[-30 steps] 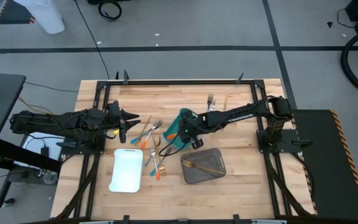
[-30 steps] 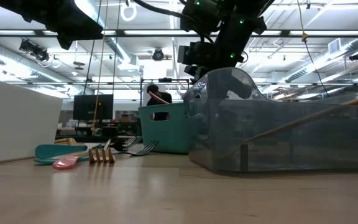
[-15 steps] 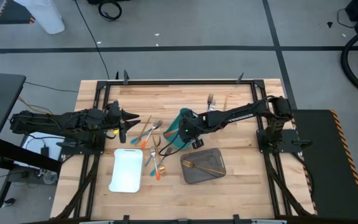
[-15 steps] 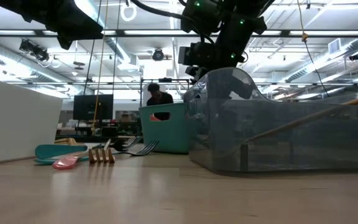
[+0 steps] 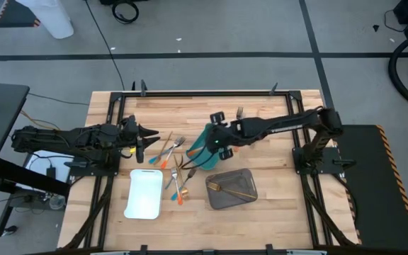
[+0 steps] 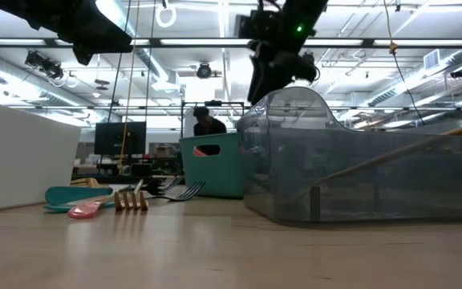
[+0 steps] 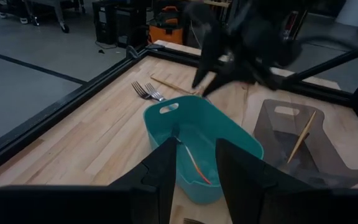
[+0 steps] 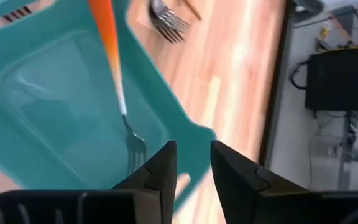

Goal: Sort silverware by color (type)
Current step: Put the orange silver fork into the blue bin

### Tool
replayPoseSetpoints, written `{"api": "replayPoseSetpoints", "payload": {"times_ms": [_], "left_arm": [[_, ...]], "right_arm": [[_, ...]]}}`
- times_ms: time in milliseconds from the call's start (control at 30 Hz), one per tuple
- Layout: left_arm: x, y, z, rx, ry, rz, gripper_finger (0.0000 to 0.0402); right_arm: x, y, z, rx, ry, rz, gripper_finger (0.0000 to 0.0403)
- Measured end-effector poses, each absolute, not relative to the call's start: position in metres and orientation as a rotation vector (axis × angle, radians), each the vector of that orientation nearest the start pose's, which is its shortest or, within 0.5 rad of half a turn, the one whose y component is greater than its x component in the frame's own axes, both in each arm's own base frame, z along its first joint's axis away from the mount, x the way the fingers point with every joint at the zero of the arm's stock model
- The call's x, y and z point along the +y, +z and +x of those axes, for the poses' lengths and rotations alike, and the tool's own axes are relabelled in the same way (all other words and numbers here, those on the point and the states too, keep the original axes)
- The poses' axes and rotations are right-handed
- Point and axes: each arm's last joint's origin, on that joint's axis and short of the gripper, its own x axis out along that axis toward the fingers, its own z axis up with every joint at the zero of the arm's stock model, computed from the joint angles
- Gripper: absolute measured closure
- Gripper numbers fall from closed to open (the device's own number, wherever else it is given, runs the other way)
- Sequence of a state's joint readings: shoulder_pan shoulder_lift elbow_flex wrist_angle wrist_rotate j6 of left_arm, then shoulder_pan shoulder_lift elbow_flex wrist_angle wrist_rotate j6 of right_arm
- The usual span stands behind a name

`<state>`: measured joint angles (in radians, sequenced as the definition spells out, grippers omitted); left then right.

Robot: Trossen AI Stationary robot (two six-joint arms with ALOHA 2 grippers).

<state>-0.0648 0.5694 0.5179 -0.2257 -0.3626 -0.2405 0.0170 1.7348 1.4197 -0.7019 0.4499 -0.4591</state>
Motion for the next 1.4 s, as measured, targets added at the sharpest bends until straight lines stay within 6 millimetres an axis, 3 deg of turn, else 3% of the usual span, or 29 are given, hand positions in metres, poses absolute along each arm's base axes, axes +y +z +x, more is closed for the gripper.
{"api": "replayPoseSetpoints", "payload": {"times_ms": [267, 667, 833, 1033, 1267, 1400], "left_arm": [[0.001, 0.267, 0.137, 0.233, 0.326, -0.179, 0.0281], [0.001, 0.267, 0.137, 0.232, 0.326, -0.180, 0.0281], [0.001, 0.267, 0.137, 0.232, 0.326, -0.180, 0.0281], [0.001, 0.267, 0.137, 0.232, 0.326, -0.180, 0.0281], [0.001, 0.268, 0.137, 0.230, 0.327, -0.183, 0.0281], [0.001, 0.267, 0.137, 0.231, 0.327, -0.184, 0.0281]], "right_arm": [[-0.025, 0.284, 0.335, 1.167, -0.311, -0.483, 0.0296], [-0.063, 0.274, 0.302, 1.405, -0.489, -0.151, 0.0296], [-0.079, 0.262, 0.295, 1.393, -0.635, 0.029, 0.0296], [-0.098, 0.231, 0.282, 1.357, -0.847, 0.292, 0.0296], [-0.114, 0.199, 0.278, 1.267, -0.815, 0.451, 0.0284], [-0.126, 0.193, 0.273, 1.234, -0.833, 0.506, 0.0254]]}}
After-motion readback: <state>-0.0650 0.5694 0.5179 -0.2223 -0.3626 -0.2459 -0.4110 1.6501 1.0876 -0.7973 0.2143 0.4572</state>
